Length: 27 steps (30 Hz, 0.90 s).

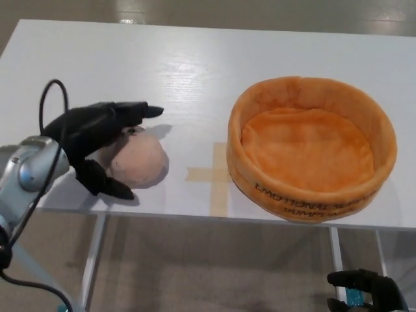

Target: Use the left hand to pick up the pink round toy on the left and place it inside the orange plate on the desk.

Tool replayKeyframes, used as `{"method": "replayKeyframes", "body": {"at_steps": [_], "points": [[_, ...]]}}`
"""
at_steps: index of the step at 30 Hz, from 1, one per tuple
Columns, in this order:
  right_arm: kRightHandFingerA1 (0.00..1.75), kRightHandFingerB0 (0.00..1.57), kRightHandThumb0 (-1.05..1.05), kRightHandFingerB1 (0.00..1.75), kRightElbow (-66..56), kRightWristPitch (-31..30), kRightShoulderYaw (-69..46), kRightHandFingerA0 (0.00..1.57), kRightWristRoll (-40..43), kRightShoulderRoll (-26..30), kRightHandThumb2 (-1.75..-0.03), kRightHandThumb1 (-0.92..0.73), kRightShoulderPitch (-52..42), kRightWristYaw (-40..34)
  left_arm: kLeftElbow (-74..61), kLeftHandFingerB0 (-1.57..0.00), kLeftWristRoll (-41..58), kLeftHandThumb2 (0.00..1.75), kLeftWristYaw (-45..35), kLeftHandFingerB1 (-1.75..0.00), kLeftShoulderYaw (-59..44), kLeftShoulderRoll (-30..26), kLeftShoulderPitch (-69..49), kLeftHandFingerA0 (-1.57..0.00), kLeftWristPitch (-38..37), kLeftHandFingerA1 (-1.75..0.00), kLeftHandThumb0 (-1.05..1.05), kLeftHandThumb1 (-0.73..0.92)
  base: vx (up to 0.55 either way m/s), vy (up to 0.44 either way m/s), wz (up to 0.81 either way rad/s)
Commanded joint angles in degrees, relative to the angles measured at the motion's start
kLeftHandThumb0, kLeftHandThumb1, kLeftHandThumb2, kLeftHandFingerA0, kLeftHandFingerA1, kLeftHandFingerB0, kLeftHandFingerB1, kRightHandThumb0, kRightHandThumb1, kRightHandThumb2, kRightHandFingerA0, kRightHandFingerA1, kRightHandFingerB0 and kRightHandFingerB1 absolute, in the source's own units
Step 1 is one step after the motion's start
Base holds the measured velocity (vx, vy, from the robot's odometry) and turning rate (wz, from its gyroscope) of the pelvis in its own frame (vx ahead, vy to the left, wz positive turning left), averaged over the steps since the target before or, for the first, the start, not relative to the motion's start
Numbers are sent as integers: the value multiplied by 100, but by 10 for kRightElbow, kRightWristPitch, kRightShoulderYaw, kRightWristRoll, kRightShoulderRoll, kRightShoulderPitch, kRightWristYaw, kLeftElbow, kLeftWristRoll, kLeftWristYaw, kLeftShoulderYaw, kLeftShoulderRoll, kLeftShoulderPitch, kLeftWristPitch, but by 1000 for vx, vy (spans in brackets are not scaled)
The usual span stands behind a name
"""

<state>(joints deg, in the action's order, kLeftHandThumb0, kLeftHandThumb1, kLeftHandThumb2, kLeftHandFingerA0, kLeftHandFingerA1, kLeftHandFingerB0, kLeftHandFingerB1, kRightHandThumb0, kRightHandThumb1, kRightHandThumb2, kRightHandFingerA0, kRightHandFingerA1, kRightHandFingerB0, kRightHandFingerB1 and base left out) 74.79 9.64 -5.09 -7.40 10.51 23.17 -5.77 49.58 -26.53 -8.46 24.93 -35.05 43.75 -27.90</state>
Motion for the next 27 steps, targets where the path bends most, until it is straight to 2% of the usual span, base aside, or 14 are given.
{"method": "replayKeyframes", "body": {"at_steps": [1, 4, 5, 7, 8, 11, 12, 13, 14, 16, 17, 19, 20, 27], "points": [[101, 62, -14, 81, 5, -2, -3, 65, 6, -1, -57, -59, -6, 6, 27, -7, -62, 53, 43, -27, 21, 5, 12, 0, 3, -15, -48, 40, 0, 0, 0], [106, 62, -13, 82, 5, 1, -5, 66, 7, -1, -57, -58, -7, 6, 35, -8, -60, 52, 40, -27, 21, 7, 13, 0, -1, -14, -46, 39, 0, 0, 0], [92, 60, -19, 79, 5, 2, -3, 73, 4, -1, -82, -43, -8, 5, 41, -7, -53, 69, 32, -31, 18, 11, 11, 0, 0, -15, -45, 32, 0, 0, 0], [93, 60, -19, 79, 5, 2, 0, 74, 1, 0, -81, -43, -7, 3, 48, -6, -53, 69, 33, -31, 17, 14, 11, 0, -1, -17, -46, 32, 0, 0, 0], [100, 61, -14, 81, 4, 0, -1, 64, 2, 0, -57, -58, -7, 5, 52, -12, -53, 55, 36, -29, 15, 16, 10, -9, -5, -25, -41, 47, 0, 0, 0], [99, 62, -14, 81, 5, -1, 1, 65, 1, 1, -57, -58, -6, 5, 56, -13, -46, 66, 33, -36, 9, 18, 9, -21, -13, -38, -44, 46, 0, 0, 0], [98, 61, -13, 80, 5, -2, 0, 67, 3, 0, -57, -58, -5, 6, 60, -68, -29, 65, 30, -42, -4, 25, 6, -104, -17, -56, -24, 79, 0, 0, 0], [98, 61, -13, 80, 6, -3, -2, 67, 4, 0, -57, -58, -5, 7, 63, -68, -19, 65, 30, -42, -12, 29, 4, -104, -17, -56, -24, 79, 0, 0, 0], [98, 61, -13, 80, 6, -3, -3, 68, 5, 0, -56, -58, -5, 6, 65, -86, -12, 65, 38, -49, -21, 34, 2, -112, -17, -74, -21, 81, 0, 0, 0], [98, 61, -13, 80, 6, -4, -2, 68, 4, -1, -56, -58, -4, 4, 65, -86, -20, 65, 51, -49, -25, 37, 1, -112, -16, -74, -21, 81, 0, 0, 0], [99, 61, -13, 81, 6, -1, -4, 68, 6, 0, -56, -58, -3, 6, 67, -91, -21, 65, 55, -53, -30, 39, 2, -112, -15, -88, -21, 82, 0, 0, 0], [96, 60, -14, 79, 6, -2, -3, 68, 5, 0, -57, -57, -3, 6, 69, -90, -23, 69, 62, -61, -32, 40, 3, -108, -17, -97, -20, 79, 0, 0, 0], [91, 59, -19, 78, 6, -3, -3, 73, 4, 0, -82, -43, -2, 4, 74, -89, -25, 75, 74, -71, -36, 42, 3, -104, -24, -107, -20, 77, 0, 0, 0], [90, 60, -20, 78, 5, -2, -3, 71, 4, 0, -82, -42, -1, 5, 86, -88, -32, 76, 92, -73, -38, 42, 8, -102, -36, -111, -20, 76, 0, 0, 0]]}}
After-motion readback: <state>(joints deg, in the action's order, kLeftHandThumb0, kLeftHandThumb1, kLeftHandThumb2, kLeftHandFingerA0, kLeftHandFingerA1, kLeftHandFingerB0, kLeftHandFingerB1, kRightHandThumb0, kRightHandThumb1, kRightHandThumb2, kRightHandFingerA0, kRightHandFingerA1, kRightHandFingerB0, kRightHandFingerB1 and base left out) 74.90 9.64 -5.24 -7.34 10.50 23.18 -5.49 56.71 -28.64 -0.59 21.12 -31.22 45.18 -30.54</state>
